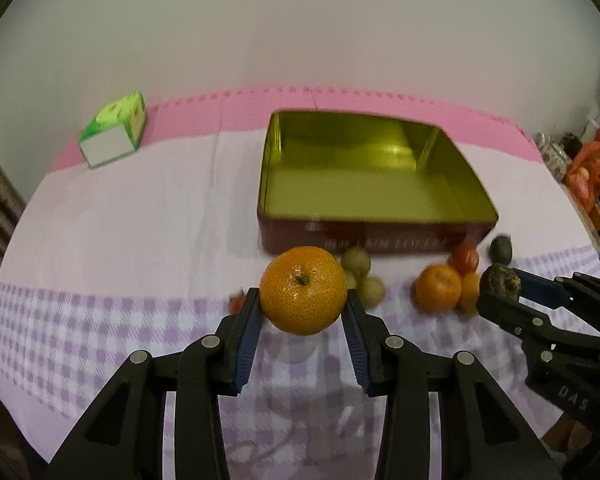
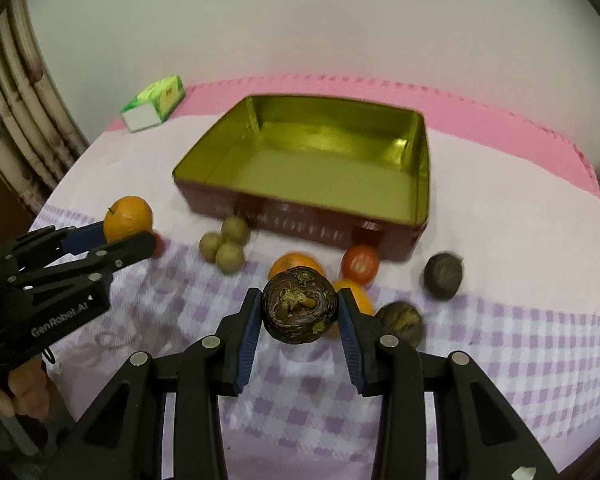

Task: Organize fruits
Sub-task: 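Carry the orange and dark fruit into the tin with both tools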

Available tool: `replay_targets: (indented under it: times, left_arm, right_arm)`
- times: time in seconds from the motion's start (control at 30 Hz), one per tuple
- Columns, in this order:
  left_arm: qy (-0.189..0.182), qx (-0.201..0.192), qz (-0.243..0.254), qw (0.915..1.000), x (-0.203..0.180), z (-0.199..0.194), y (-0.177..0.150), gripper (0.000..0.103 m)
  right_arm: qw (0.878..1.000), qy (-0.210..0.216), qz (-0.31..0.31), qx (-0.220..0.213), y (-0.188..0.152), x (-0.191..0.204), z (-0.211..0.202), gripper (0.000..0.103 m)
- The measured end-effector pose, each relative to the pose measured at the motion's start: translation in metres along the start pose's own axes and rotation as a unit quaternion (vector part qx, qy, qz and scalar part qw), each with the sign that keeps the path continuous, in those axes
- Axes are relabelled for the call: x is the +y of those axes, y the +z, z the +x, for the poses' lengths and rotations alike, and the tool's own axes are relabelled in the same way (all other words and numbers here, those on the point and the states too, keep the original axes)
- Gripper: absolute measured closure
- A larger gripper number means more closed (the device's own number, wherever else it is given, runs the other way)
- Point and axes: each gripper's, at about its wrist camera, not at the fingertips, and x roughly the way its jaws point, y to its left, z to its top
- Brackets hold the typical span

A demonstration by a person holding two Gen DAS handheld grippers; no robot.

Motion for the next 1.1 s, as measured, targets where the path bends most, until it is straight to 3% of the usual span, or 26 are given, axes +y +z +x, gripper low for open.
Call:
replay_targets:
  times: [0.27,0.57,1.1]
  left_arm:
    - [0.003,-0.025,0.002,0.9997,0.01,0.008,0.042,0.062]
    - [-0.001,-0.012,0.021,0.9997,0.003,0.045,0.074,0.062]
    - [0.002,0.039,0.025,0.9989,-0.002,0.103,0.085,0.062]
  right_arm:
    - [1.0,-0.011,0.008,-0.025,0.044,-0.02,0.003,0.068]
    - [1.0,-0.019,0.009,0.004,0.078,-0.038,0.044,0.068]
    - [0.999,-0.027,0.0,0.046,0.086,-0.047,0.089,0.068]
